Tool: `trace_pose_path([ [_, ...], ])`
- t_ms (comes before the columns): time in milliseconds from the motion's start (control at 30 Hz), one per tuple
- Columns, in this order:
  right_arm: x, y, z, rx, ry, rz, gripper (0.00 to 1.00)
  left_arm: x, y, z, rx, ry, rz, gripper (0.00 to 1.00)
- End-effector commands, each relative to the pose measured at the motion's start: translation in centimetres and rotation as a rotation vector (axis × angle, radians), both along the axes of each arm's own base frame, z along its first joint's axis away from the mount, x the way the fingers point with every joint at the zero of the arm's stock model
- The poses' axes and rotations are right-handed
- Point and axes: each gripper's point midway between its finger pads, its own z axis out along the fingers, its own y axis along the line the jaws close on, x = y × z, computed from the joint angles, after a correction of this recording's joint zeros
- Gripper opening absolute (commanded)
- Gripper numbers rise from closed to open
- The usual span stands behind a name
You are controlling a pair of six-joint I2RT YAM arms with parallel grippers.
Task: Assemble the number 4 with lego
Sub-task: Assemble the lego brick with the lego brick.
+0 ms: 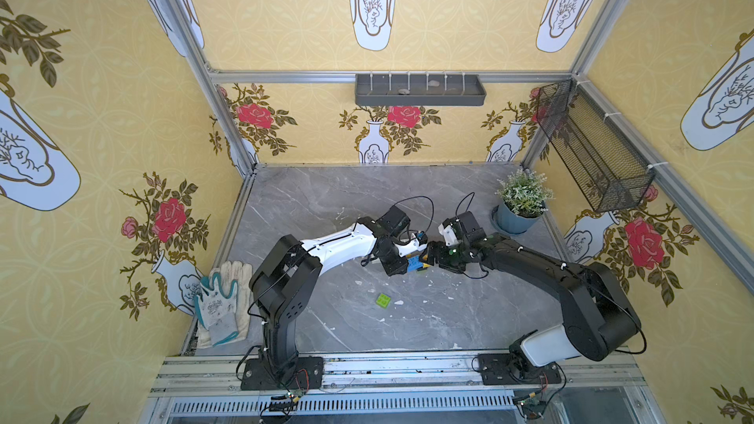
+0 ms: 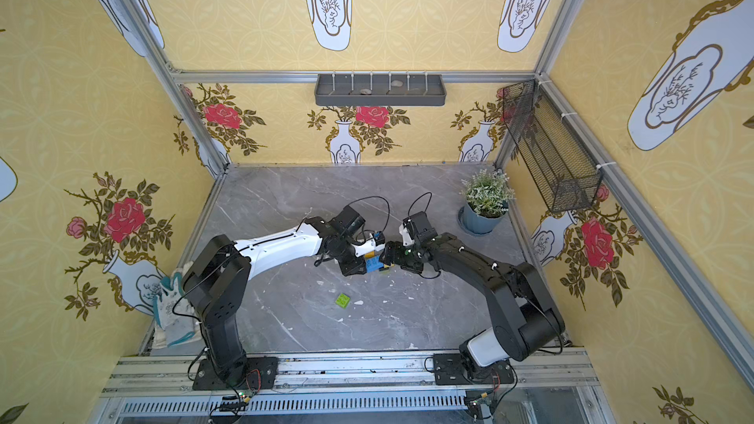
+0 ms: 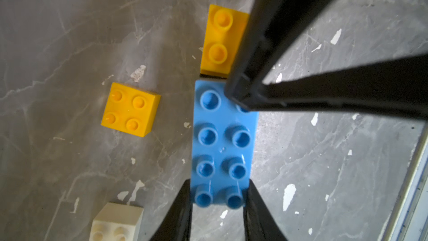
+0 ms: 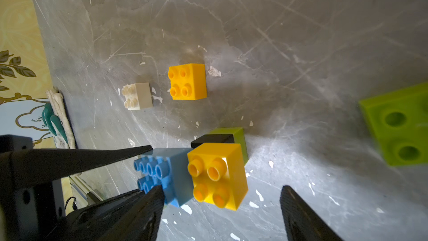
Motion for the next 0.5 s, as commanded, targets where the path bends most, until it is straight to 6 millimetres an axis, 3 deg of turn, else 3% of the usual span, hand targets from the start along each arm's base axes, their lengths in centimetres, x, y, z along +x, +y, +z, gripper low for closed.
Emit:
trace_pose_path([
  [0, 0.46, 0.31, 0.33, 0.008, -0.023, 0.01, 0.8, -0.22, 0.16, -0.48, 0.019, 0.018, -0.012, 0.0],
  [467, 0.41, 0.41, 0.12, 0.014, -0.02, 0.018, 0.8, -0.21, 0.69, -0.93, 0.056, 0.009, -0.038, 0.0],
])
